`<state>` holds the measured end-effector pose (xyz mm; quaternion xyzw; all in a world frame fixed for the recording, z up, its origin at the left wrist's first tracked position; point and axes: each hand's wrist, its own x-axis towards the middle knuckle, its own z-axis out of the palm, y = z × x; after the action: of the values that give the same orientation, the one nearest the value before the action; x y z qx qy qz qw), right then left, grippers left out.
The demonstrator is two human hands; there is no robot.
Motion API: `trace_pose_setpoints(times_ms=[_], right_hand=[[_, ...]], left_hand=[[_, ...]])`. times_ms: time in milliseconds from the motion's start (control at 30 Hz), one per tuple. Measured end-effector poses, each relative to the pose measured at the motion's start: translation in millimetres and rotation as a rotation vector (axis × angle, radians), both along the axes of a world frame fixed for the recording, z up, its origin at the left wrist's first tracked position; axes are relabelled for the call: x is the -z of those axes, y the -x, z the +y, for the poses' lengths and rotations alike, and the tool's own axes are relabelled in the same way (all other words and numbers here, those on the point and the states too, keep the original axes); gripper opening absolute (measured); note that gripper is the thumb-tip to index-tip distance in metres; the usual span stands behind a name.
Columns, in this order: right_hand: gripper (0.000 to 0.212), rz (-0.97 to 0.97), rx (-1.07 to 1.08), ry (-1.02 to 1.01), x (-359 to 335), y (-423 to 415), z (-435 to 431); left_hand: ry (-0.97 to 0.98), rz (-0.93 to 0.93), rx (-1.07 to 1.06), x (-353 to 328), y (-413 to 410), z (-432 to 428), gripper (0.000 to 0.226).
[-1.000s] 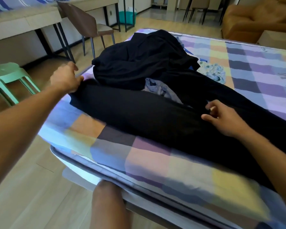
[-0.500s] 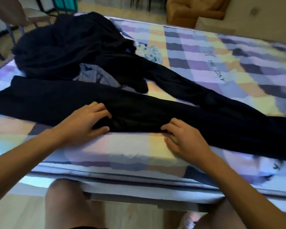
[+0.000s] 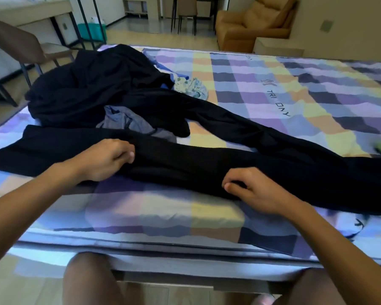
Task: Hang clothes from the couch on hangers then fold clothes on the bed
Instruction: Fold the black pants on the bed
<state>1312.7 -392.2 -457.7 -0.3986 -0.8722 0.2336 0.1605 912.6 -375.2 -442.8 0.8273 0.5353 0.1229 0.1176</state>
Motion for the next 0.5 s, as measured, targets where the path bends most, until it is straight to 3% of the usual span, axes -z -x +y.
trace_pose_setpoints(times_ms=[100,200,267,367,500], right_hand=[[0.020,0.053,0.056,0.005,5.3,-6.4,6.5],[0.021,0.271,0.298,-0.200,5.6,-17.2,37.3],[0.025,0.307,0.479,-0.275,-0.1,-30.3,68.5],[0.035,0.173,0.692,-0.258,-9.1,-53.6,120.8],[0.059,-0.191,0.776,-0.048,-7.9,-72.9,178.5]], left_hand=[[-0.078,0.042,0.049,21.8,-18.1,-7.2,0.027],[-0.076,-0.015,0.076,44.0,-45.7,-13.4,0.023],[-0.082,-0.044,0.039,57.3,-54.8,-13.8,0.022],[-0.115,-0.067,-0.020,65.3,-60.3,-13.5,0.023],[-0.132,-0.097,-0.026,71.2,-63.2,-16.4,0.024]])
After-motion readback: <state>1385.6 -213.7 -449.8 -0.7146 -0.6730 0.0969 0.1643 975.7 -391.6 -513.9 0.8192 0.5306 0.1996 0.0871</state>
